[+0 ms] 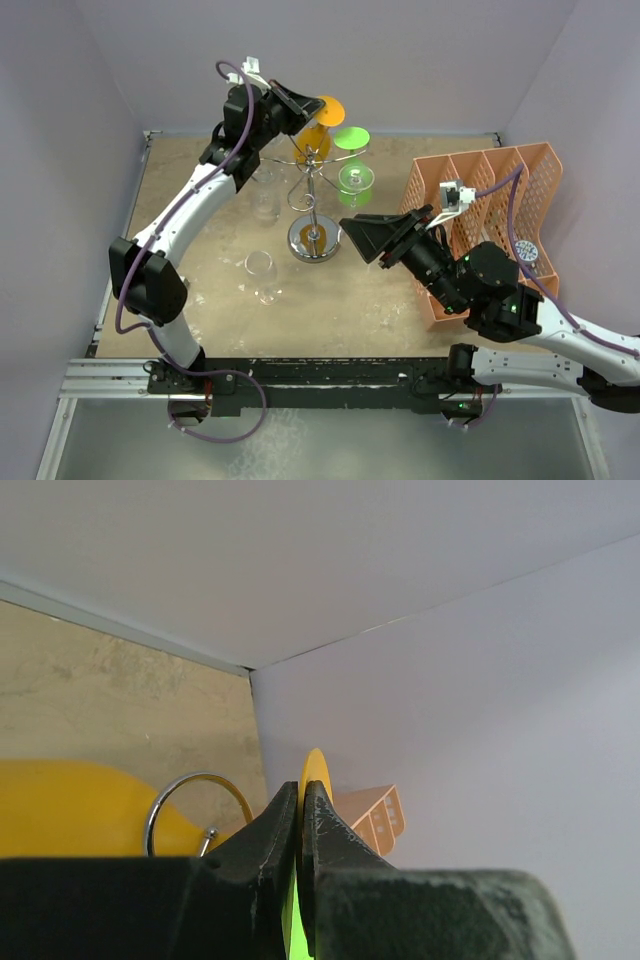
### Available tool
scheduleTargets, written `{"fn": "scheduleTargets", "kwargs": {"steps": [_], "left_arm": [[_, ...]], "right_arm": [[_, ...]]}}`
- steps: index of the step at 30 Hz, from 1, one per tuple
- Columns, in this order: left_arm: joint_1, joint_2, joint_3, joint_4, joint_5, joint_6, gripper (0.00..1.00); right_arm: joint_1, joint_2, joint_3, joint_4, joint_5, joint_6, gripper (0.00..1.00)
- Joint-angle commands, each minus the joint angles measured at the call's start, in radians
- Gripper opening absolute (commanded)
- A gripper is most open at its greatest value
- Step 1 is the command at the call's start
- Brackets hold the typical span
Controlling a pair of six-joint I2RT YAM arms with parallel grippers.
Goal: Place the wine glass upside down on the wine glass rack
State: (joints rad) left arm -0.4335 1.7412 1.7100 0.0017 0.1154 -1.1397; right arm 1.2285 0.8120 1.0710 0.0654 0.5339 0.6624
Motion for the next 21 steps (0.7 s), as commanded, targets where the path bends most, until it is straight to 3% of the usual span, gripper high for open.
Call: {"fn": "scheduleTargets", "kwargs": {"steps": [1, 10, 21], "left_arm": [[0.010, -0.015, 0.067, 0.041, -0.044, 0.035, 0.00], [0.009, 0.048, 0.105, 0.114, 0.076, -0.038, 0.00], [0.012, 0.031, 0.137, 0.004, -0.044, 0.045, 0.00]], "right_arm": [[0.002, -0.014, 0.007, 0.041, 0.029, -0.011, 0.52], [0.003, -0.036, 0.004, 0.041, 0.036, -0.018, 0.52], [0.002, -0.040, 0.004, 0.040, 0.040, -0.020, 0.52]]}}
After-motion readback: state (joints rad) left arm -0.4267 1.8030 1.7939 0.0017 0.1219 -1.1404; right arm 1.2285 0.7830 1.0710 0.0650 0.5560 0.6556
